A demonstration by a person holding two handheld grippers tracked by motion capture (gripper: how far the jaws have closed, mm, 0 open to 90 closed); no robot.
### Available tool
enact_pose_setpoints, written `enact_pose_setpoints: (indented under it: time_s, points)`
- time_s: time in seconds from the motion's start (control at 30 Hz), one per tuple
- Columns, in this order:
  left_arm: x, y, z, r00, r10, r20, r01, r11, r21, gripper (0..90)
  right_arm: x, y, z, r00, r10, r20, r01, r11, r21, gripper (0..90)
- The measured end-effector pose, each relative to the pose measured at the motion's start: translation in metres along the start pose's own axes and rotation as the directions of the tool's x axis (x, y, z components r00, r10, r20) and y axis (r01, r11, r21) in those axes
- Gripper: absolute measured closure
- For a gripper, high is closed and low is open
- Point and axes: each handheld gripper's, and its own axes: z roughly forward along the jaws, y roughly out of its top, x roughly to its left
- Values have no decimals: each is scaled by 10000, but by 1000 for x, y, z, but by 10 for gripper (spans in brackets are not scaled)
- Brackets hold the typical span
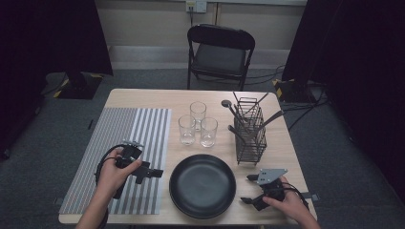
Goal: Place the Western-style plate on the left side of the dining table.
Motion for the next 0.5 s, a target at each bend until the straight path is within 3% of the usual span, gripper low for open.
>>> enact_pose_setpoints:
  time_s: [0.1,0.2,0.27,0.5]
  points:
    - [-1,-1,3,10000,-75,55,75,10000,-31,173,0,0,0,10000,85,49,-85,10000,-14,143]
    - [-4,-2,8,9996,199,222,-205,9995,256,175,0,0,0,9999,136,16,-136,9999,-37,143]
    - [-6,-3,10,9992,291,269,-300,9990,344,197,0,3,-1,10000,-8,7,8,9997,247,163]
    - [-7,-1,10,9983,490,300,-496,9986,194,181,3,10,-11,9995,180,-261,-181,9998,-27,187]
